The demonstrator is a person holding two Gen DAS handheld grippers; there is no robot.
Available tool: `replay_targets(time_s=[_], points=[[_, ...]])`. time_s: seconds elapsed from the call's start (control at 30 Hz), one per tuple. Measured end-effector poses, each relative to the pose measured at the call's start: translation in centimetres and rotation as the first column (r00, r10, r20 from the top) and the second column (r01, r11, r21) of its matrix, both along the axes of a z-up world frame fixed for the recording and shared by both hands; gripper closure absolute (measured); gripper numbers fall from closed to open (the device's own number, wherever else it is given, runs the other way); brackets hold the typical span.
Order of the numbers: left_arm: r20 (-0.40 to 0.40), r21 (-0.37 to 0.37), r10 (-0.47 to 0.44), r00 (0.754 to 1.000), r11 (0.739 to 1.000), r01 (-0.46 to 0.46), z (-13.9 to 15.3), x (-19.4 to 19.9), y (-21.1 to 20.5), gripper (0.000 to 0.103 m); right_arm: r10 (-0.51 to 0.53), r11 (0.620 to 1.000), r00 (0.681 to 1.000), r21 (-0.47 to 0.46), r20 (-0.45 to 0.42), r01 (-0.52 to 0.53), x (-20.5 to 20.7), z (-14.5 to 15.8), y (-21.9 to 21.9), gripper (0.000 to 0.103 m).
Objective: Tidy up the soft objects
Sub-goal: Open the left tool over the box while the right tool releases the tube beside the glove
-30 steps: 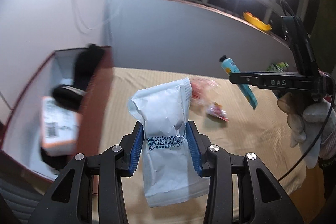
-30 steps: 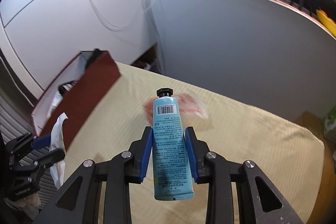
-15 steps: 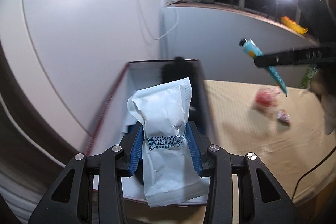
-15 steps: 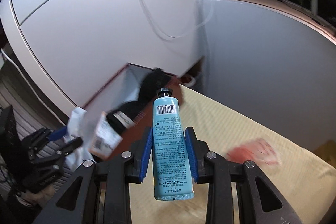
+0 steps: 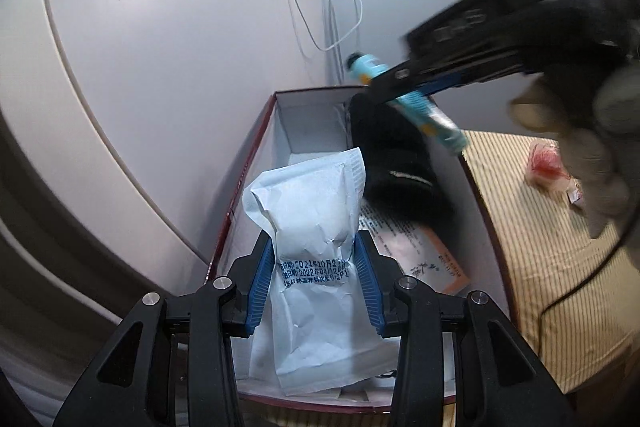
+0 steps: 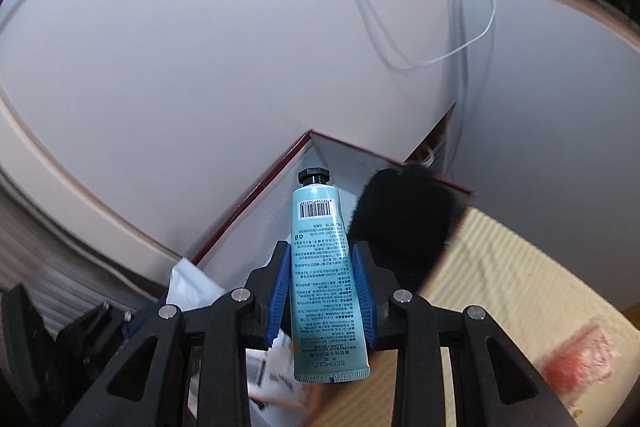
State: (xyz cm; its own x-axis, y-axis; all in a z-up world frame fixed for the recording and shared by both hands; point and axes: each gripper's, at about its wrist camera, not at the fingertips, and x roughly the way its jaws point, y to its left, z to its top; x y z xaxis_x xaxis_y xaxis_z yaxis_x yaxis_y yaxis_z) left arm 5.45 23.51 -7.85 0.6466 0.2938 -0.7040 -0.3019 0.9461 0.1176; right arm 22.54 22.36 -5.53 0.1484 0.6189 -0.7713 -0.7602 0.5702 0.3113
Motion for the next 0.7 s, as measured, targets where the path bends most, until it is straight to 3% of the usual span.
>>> replay_targets(time_s=[0.4,0.47,0.63,0.7], points=[[-0.028,-0.031,0.003,1.0,1.0,-0.004,-1.1,1.4,1.2,0.06,0.007,0.995,0.999,-0.095,-0.046,-0.012,1.0,-5.3,4.9,0.074],[-0.031,-0.034,0.007,1.0,0.999,-0.008,-1.3,1.5,1.2,0.06,0.013,0.995,0.999,-0.099,-0.043,-0.017,0.9,-5.4,5.0,0.074],[-0.034,-0.036,0.02,0.999,0.999,-0.021,-1.2,1.5,1.5,0.047,0.026,0.995,0.999,-0.094,-0.018,-0.028,0.5,-5.0,5.3,0.073],[-0.03,-0.039,0.028,0.999,0.999,-0.029,-1.1,1.5,1.4,0.044,0.026,0.996,1.0,-0.089,-0.007,-0.026,0.3,-4.3,4.7,0.068]])
